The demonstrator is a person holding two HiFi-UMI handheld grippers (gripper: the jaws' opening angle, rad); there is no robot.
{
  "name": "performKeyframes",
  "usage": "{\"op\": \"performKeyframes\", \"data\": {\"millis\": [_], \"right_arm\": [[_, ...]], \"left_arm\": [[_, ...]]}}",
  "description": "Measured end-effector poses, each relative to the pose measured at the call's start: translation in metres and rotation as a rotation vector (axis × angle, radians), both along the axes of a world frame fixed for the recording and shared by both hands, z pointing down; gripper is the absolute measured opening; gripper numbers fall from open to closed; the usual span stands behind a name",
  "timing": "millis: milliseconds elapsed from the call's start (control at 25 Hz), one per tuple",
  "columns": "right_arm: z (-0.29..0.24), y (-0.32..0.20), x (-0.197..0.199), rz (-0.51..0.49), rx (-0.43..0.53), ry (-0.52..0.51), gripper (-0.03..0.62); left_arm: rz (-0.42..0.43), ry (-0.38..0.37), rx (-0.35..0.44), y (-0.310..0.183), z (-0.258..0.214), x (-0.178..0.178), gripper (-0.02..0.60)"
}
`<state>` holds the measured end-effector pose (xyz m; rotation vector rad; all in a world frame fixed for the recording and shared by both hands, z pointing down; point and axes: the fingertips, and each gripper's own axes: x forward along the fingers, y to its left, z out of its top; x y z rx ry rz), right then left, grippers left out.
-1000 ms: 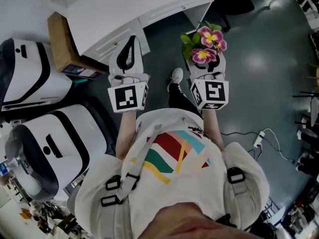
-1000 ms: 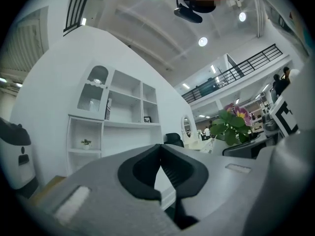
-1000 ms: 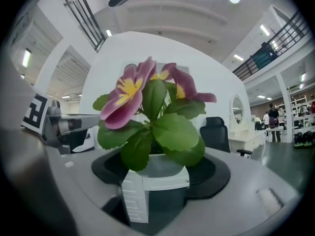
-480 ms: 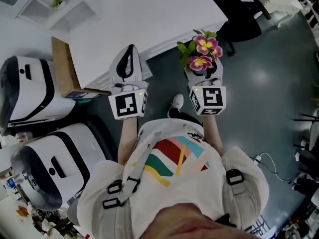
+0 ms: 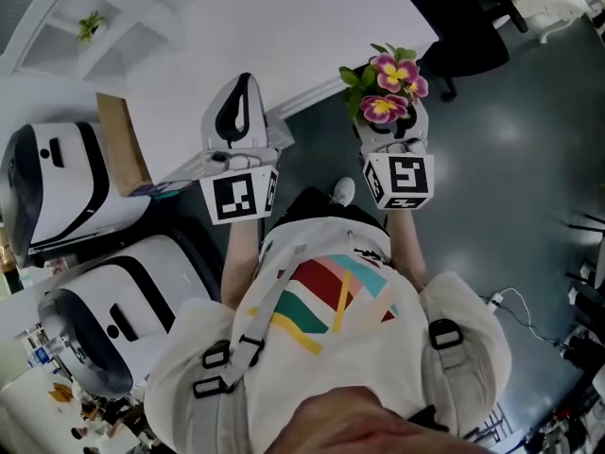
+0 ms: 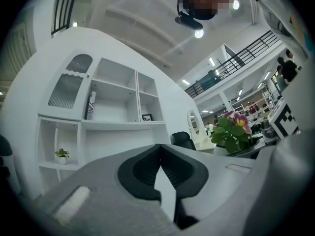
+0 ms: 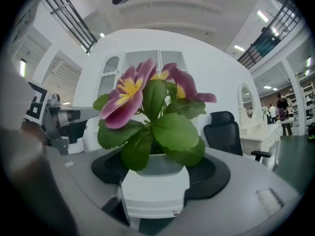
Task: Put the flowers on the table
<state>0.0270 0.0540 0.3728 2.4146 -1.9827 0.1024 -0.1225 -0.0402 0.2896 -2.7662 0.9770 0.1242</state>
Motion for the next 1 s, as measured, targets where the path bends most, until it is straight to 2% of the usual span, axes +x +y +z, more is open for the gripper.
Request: {"op": "performKeyframes", "data": {"millis": [240, 560, 1000], "right_arm": [[0.004, -0.001, 0.012, 0.004, -0.013, -0.004, 0.325], [0.004, -0.014, 0.012, -0.011, -0.029, 0.011, 0.325], [-0.008, -0.061, 0.036, -0.031, -0.031, 0.036, 0.325]], "left_arm": [[0.023, -0.009, -0.006, -0.001, 0.005, 0.018, 0.005], [0.011, 0.010, -0.051, -0.021, 0.017, 0.022, 0.005], [0.003, 0.025, -0.064, -0.067, 0.015, 0.049, 0.005]]}}
